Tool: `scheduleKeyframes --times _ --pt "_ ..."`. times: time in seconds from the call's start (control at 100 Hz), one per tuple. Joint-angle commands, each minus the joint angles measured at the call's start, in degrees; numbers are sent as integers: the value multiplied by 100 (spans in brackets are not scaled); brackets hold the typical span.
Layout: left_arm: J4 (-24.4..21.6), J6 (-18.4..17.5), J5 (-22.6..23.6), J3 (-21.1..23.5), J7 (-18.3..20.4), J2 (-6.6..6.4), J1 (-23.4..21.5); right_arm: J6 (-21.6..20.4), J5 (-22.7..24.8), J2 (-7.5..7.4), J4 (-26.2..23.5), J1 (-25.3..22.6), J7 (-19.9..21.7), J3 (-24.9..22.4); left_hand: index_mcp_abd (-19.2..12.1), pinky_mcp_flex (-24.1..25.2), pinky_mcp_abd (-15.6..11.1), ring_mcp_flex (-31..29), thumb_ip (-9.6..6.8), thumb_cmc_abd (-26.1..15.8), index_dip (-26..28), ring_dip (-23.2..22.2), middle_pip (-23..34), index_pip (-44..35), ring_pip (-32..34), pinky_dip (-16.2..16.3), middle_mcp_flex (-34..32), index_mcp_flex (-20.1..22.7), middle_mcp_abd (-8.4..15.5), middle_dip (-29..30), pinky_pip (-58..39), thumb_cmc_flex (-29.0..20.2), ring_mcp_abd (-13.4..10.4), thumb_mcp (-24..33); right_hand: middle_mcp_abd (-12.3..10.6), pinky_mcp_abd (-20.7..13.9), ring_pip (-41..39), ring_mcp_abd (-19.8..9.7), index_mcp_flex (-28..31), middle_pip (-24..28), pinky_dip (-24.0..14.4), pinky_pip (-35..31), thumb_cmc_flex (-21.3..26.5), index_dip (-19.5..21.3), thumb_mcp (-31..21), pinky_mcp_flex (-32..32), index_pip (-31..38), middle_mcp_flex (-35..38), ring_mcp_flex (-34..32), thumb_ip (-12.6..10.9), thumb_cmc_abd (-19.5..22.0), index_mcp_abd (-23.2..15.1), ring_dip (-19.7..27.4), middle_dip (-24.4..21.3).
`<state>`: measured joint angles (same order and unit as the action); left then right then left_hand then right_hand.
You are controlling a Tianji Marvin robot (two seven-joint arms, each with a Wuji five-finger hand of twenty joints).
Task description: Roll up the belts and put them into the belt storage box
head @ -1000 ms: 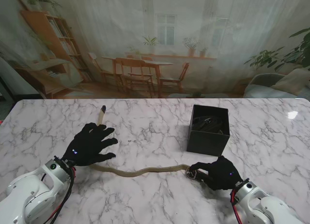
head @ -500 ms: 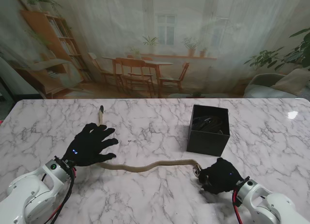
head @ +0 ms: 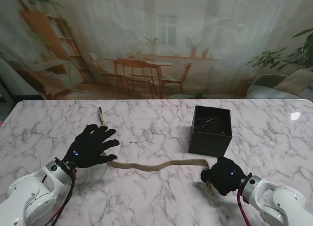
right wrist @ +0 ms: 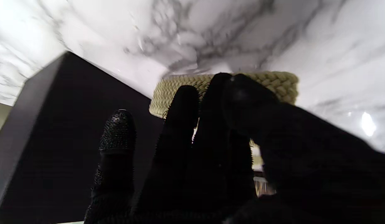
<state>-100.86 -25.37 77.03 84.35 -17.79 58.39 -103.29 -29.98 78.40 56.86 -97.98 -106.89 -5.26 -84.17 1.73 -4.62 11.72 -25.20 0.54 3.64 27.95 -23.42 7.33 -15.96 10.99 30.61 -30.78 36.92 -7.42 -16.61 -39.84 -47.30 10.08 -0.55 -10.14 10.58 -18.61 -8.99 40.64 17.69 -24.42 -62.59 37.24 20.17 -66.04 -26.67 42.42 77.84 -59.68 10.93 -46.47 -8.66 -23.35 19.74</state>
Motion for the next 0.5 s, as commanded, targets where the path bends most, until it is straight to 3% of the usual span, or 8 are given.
scheduleKeyframes --times 0.0,0.07,0.12,0.18,0.27,0.3,0.49 --pt "-22 -17 -15 -19 87 11 -7 44 -318 33 186 60 230 64 79 72 213 -3 38 -196 60 -67 49 -42 108 18 33 99 -94 -30 -45 -134 68 -93 12 276 -245 127 107 207 107 -68 307 224 87 -30 1036 44 -247 210 139 -687 -341 308" --pt "-16 -17 -23 -31 83 12 0 94 -376 45 301 80 74 112 84 67 205 -8 40 -199 52 -70 34 -23 113 17 87 70 -105 -24 -45 -128 70 -97 342 548 -431 403 142 540 116 0 266 366 372 123 1583 -85 -295 295 387 -1299 -607 686" --pt "-14 -18 -33 -37 91 14 5 140 -440 59 343 72 29 135 78 74 211 -8 39 -202 49 -73 19 -17 116 15 137 65 -118 -19 -42 -128 68 -96 668 859 -486 632 353 775 70 65 -90 407 751 318 1810 -320 -219 418 593 -1496 -609 978" --pt "-13 -16 -35 -47 106 13 12 183 -488 67 348 41 31 134 84 73 209 -2 39 -202 47 -77 9 -11 119 15 178 59 -128 -14 -43 -124 72 -98 845 1114 -550 834 438 923 -41 153 -176 446 916 526 1776 -643 -54 421 715 -1714 -634 1219" --pt "-14 -19 -42 -58 128 13 20 238 -533 75 336 -6 68 131 82 72 202 5 39 -208 46 -81 3 -7 122 15 218 56 -121 -10 -44 -115 68 -100 996 1267 -496 997 474 959 -178 264 -287 435 1043 712 1641 -1220 270 427 820 -1805 -668 1488" --pt "-14 -20 -44 -61 130 12 22 253 -537 76 336 -15 69 135 76 71 205 5 39 -206 45 -83 4 -6 123 15 224 54 -126 -9 -45 -112 69 -100 1077 1324 -460 1079 506 958 -269 296 -351 408 1081 747 1583 -1746 505 429 843 -1848 -686 1557" --pt "-8 -17 -51 -72 134 13 31 357 -441 61 381 -7 31 204 82 84 207 14 39 -214 46 -90 -10 -4 125 13 290 50 -146 0 -38 -104 63 -99 1494 1298 -625 1149 667 1204 -519 427 -688 161 1062 919 1467 -3815 1527 401 825 -1848 -703 1371"
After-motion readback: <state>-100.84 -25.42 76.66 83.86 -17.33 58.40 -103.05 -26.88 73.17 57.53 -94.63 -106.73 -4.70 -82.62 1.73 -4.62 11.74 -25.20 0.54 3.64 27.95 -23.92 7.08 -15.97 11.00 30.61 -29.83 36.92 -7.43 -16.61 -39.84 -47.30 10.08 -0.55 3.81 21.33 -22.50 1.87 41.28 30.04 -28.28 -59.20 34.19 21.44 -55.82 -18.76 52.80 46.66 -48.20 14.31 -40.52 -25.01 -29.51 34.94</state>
